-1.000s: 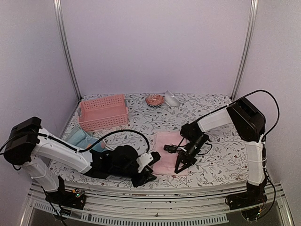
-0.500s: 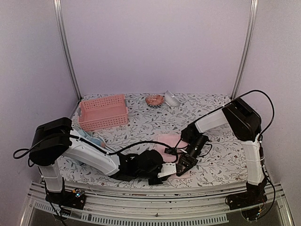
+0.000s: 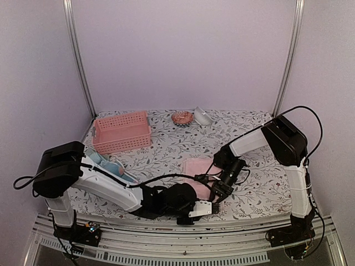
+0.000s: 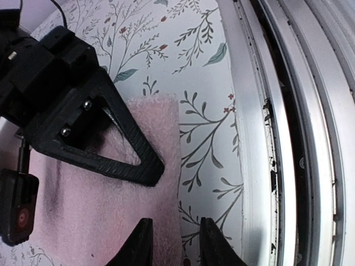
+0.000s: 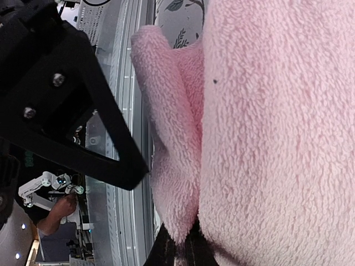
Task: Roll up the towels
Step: Roll the towel at the center of the board.
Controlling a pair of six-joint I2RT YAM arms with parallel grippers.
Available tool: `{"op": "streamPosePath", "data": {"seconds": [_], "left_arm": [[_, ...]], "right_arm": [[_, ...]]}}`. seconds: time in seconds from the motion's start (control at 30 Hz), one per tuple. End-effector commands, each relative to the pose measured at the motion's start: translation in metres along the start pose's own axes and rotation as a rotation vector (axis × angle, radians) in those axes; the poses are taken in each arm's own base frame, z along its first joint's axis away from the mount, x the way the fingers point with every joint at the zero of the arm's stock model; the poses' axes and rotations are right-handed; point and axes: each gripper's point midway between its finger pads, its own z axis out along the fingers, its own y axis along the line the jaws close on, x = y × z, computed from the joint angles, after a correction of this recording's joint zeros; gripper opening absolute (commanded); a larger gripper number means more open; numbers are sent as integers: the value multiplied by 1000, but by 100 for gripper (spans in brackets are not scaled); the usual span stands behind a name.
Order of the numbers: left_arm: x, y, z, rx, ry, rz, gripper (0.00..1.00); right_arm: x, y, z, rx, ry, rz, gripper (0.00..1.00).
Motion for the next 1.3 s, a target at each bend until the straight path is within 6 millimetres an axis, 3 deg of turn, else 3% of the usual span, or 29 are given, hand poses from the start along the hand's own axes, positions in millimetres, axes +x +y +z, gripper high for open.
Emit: {"op": "streamPosePath", "data": {"seconds": [0.0,0.2,0.43,0.57,0.67,0.73,0.87,0.97,1.07,1.17,1.27], "left_arm": [[30,-12,27,4,112,11,33],[46,7,38,-133,186,15,33],[55,11,30,-171,204,32,33],[69,9,31,-174,257,49,23],[69,6,31,-151,257,41,10],[67,1,32,-119,258,31,1],[59,-8,33,-37,271,-24,0],[56,-18,32,95,287,-149,0],[46,-23,30,239,252,-322,0],[37,-24,31,420,243,-505,0],[29,-17,33,576,232,-683,0]], "right_arm": [[38,-34,15,80,156,42,4],[40,-34,16,78,160,43,4],[40,-32,16,72,160,41,4],[35,-29,11,60,137,37,5],[26,-26,2,66,111,22,9],[16,-21,-13,72,73,11,15],[-12,-4,-66,110,-68,-52,31],[-32,18,-117,197,-205,-107,34],[-45,46,-156,334,-324,-235,34],[-44,63,-174,515,-378,-321,34],[-31,71,-177,650,-405,-370,33]]}}
